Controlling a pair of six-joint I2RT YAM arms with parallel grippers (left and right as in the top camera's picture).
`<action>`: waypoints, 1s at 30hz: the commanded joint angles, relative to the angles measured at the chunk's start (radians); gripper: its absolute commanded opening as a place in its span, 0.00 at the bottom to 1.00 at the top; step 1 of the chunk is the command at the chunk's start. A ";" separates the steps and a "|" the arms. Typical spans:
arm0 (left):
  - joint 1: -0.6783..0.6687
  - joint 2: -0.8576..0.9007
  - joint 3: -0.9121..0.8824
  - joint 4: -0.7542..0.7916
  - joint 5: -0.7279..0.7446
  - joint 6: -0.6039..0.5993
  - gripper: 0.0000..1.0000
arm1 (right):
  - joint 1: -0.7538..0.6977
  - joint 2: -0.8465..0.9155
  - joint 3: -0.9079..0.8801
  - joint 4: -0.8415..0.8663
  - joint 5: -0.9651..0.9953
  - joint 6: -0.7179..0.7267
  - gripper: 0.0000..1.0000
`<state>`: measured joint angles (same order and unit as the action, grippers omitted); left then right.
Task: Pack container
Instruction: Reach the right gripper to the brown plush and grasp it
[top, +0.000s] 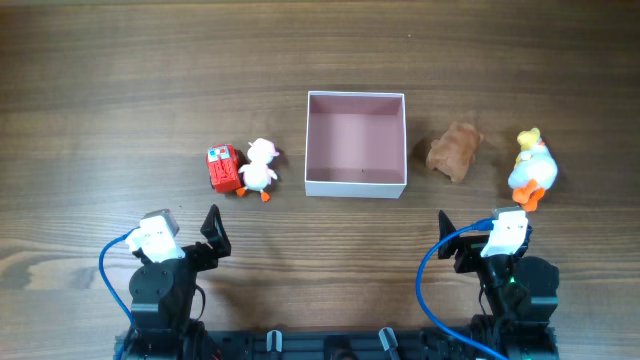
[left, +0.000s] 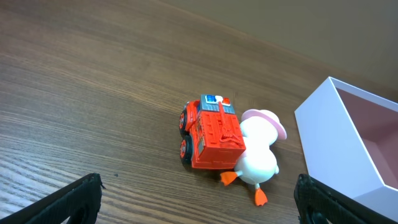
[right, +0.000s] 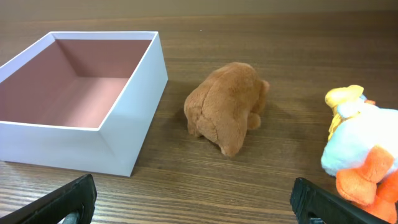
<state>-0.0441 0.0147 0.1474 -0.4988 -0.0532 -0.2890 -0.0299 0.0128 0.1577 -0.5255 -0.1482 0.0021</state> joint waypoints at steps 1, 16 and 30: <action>-0.004 -0.010 -0.008 0.006 0.019 0.020 1.00 | -0.002 -0.006 -0.003 0.001 0.014 0.008 1.00; -0.005 -0.010 -0.008 0.006 0.019 0.020 1.00 | -0.002 -0.006 -0.003 0.001 0.014 0.008 1.00; -0.005 -0.009 -0.002 0.063 0.140 0.019 1.00 | -0.002 -0.006 -0.003 0.105 -0.084 0.542 1.00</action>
<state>-0.0441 0.0147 0.1467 -0.4694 -0.0116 -0.2890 -0.0299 0.0128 0.1558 -0.4622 -0.1722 0.3298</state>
